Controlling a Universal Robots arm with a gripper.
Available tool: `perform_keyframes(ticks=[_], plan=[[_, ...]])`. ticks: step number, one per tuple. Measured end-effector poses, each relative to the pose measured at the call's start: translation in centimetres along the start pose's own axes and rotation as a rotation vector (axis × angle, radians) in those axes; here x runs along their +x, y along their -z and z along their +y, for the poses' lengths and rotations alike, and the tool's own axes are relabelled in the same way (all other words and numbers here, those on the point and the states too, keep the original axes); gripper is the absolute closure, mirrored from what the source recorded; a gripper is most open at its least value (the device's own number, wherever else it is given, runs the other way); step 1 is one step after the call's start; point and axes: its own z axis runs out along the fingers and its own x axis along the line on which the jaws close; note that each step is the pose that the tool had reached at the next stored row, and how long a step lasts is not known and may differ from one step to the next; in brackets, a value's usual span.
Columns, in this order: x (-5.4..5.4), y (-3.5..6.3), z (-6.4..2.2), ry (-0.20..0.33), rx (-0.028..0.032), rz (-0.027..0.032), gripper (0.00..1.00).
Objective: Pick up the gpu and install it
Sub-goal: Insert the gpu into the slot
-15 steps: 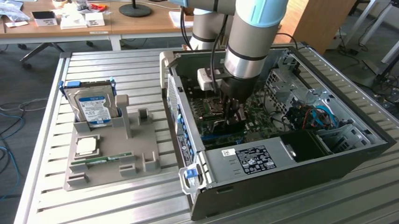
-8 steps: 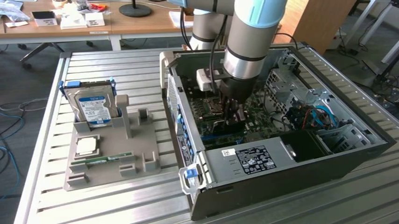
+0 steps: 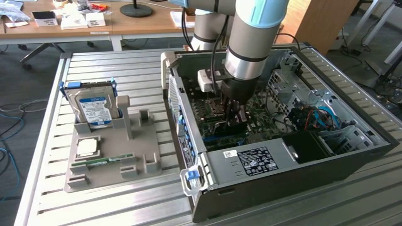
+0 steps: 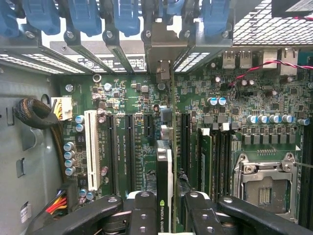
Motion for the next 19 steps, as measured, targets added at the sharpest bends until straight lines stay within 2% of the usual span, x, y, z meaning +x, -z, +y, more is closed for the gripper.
perform_keyframes(ticks=[6, 8, 9, 13, 19], plan=[[0.0, -0.01, 0.03, 0.0, -0.0014, -0.0009, 0.74], [0.0, -0.03, 0.04, -0.001, 0.0003, -0.0008, 0.73], [0.0, -0.01, 0.02, 0.0, 0.0, -0.0002, 0.67], [0.0, 0.01, 0.0, 0.0, -0.0001, -0.0001, 0.67], [0.0, 1.04, -0.02, 0.0, -0.0001, 0.0, 0.67]])
